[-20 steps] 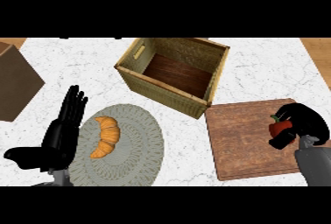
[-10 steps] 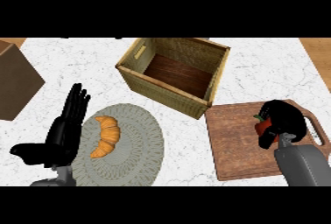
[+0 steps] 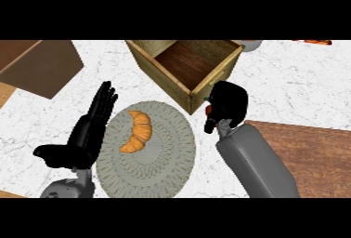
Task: Pick the bell pepper from the cutting board and place it in the basket
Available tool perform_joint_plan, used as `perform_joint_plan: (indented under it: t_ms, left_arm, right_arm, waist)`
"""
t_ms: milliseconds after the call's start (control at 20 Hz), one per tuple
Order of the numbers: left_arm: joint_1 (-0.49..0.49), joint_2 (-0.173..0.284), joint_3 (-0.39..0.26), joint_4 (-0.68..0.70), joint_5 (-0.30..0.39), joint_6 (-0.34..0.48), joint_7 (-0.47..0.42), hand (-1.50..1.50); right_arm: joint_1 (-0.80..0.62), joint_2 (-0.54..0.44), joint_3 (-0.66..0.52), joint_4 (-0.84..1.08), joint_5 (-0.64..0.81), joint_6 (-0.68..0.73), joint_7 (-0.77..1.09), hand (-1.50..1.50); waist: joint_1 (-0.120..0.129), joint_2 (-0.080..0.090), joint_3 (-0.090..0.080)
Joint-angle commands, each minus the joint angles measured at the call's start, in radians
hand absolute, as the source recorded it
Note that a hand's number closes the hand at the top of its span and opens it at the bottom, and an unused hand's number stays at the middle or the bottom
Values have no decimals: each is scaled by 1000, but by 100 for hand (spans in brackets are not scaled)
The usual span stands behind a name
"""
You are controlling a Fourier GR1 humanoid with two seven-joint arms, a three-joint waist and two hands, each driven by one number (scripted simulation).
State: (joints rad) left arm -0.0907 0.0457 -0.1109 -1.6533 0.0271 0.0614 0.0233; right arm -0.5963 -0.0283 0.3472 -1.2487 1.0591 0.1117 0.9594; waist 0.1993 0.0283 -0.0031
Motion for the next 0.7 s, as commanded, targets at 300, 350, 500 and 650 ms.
perform_joint_plan:
  t_ms: [300, 350, 500, 650]
  left_arm:
    - [-71, -27, -40, 40, -22, 0, 22, 0]
    - [-70, -35, -40, 46, -12, -2, 24, 0]
    - [-55, -24, -29, 58, -25, 10, 25, 0]
    - [-78, -25, -20, 70, -24, 12, 19, 0]
  right_arm:
    - [-346, 28, 114, 6, -61, -280, 250, 150]
    - [-372, 28, 130, 0, -54, -320, 252, 150]
    - [-469, 28, 141, -1, -44, -359, 304, 150]
    - [-546, 28, 161, -2, -59, -376, 363, 150]
  waist:
    - [40, -3, 1]
    - [36, -5, 0]
    - [39, -12, -2]
    - [28, -18, -4]
